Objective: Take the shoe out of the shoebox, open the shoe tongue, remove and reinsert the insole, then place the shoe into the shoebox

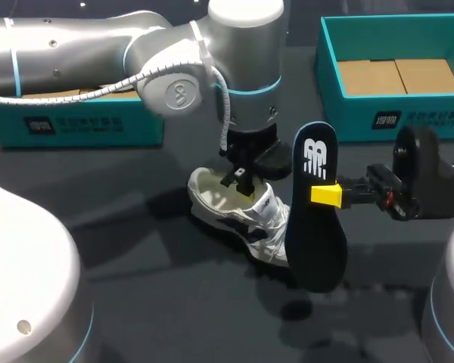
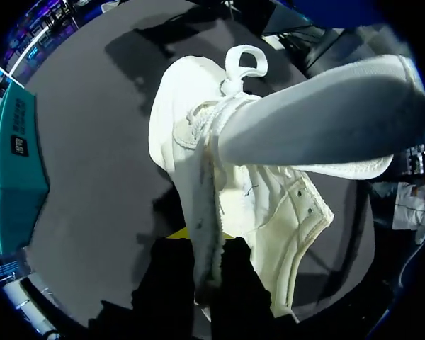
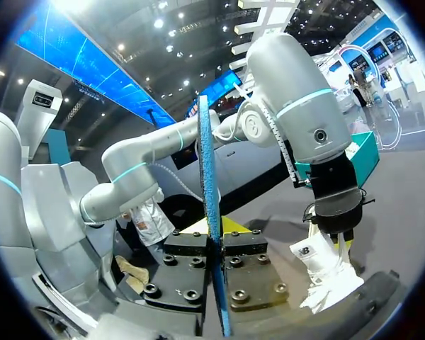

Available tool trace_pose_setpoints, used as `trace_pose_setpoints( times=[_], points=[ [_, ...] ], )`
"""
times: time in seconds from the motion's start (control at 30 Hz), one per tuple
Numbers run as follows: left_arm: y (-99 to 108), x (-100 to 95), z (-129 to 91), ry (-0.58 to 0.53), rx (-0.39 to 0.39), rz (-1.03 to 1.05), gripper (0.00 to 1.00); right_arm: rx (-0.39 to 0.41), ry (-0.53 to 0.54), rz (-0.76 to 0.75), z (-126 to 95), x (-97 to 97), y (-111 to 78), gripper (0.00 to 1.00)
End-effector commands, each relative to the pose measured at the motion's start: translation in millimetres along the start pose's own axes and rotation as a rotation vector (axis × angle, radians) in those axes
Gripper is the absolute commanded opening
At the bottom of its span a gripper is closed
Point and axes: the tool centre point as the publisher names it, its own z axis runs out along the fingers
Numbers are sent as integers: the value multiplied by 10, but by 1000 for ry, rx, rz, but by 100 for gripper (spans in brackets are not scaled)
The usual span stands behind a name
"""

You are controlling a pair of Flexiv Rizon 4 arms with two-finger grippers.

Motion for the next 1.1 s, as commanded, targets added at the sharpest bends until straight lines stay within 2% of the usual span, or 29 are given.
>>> trace_pose_setpoints(
  times=[0.03, 0.33, 0.43, 0.77, 1.1],
  points=[
    [102, 12, -130, -92, -12, 320, 0, 1, -5, 1, 8, 22, -9, 0],
    [102, 12, -130, -92, -12, 320, 0, 1, -5, 1, 8, 22, -9, 0],
    [83, 7, -101, -136, 54, 507, 0, 1, -5, 1, 8, 22, -9, 0],
    [-3, 32, -165, -212, 42, 722, 0, 1, -5, 1, 8, 22, -9, 0],
    [-188, 75, -43, -217, 5, 797, 0, 1, -5, 1, 8, 22, -9, 0]
  ],
)
